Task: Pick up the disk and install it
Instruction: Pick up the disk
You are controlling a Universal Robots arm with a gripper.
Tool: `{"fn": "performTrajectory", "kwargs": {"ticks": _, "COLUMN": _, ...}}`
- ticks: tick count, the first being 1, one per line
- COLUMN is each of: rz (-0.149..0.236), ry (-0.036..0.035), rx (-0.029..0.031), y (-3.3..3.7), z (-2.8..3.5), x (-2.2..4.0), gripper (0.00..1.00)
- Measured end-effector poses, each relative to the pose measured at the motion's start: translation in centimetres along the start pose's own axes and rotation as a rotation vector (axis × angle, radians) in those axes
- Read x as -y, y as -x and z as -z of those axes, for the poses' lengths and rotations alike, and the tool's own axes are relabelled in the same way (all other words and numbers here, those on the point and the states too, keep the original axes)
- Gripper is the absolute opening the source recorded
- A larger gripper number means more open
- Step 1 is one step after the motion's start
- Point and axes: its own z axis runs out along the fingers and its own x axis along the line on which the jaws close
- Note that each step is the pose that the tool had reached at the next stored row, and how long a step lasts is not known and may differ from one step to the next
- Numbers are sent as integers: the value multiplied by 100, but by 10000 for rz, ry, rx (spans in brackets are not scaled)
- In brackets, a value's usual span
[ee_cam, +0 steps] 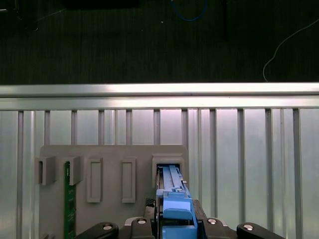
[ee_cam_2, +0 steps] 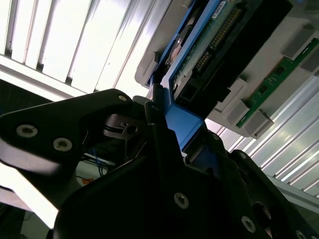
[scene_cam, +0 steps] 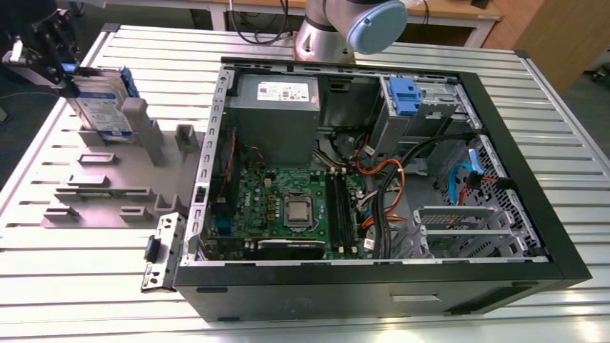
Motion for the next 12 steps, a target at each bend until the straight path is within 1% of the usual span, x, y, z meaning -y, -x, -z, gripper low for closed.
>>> {"fn": "performTrajectory", "kwargs": {"ticks": 12, "rz": 0, "ry": 0, "rx": 0, "y": 0, "z": 35, "x": 0, "gripper": 36}}
